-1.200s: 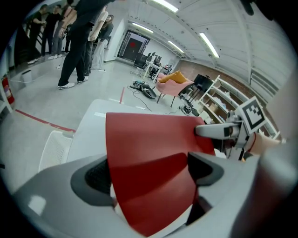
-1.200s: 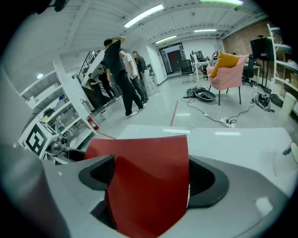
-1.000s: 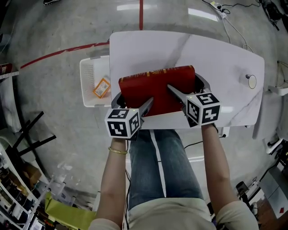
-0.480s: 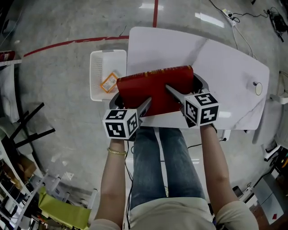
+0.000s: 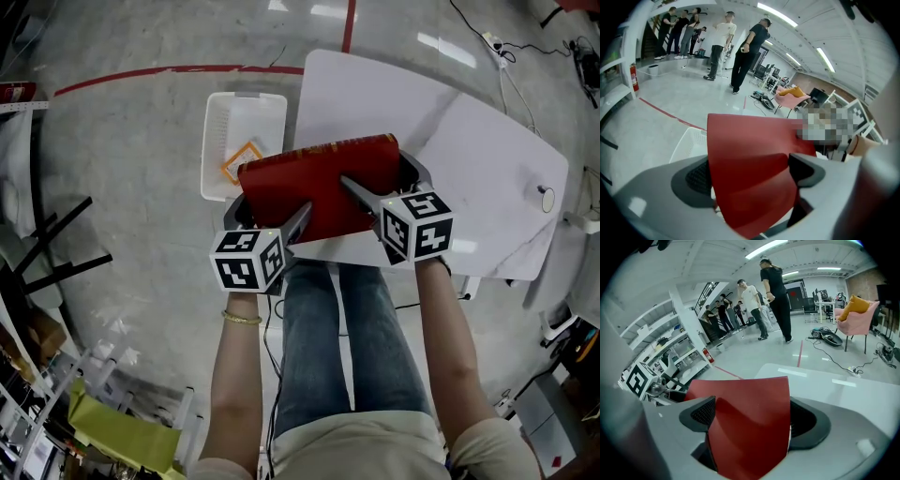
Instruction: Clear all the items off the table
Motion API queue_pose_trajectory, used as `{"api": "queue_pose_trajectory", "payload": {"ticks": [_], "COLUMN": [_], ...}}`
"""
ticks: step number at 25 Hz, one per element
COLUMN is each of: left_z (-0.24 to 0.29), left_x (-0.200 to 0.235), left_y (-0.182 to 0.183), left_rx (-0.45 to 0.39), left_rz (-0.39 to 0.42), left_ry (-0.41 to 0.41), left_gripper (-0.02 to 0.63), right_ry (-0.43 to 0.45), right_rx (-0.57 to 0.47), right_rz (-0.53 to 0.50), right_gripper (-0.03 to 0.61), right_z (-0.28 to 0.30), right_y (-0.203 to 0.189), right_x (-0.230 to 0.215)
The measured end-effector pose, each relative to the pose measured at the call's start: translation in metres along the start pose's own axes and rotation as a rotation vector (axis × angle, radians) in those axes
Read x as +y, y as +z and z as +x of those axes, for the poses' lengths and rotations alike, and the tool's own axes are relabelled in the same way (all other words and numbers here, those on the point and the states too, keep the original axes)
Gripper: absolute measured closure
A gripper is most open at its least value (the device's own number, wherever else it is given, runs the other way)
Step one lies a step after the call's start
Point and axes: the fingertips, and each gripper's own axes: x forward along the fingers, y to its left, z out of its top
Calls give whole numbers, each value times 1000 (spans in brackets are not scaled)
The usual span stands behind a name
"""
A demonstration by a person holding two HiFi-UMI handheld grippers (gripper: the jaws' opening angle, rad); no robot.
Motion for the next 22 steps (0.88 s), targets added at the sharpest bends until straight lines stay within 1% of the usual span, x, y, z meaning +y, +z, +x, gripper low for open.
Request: {"api": "queue_pose_trajectory", "payload": {"ticks": [14,22], "left_z": [-32,-45], "left_x": [80,123], "left_y": [-7,-6], "left_rx": [-37,-55], "left_rz": [-94,-131], "left_ry": [49,75], "left_gripper": [117,117], "right_ry": [58,89], "right_rx": [44,64], "right_rz": [-80,-113], "right_gripper": [100,100], "right_z": [57,88], "right_y": [16,26], "right_x": [73,108]}}
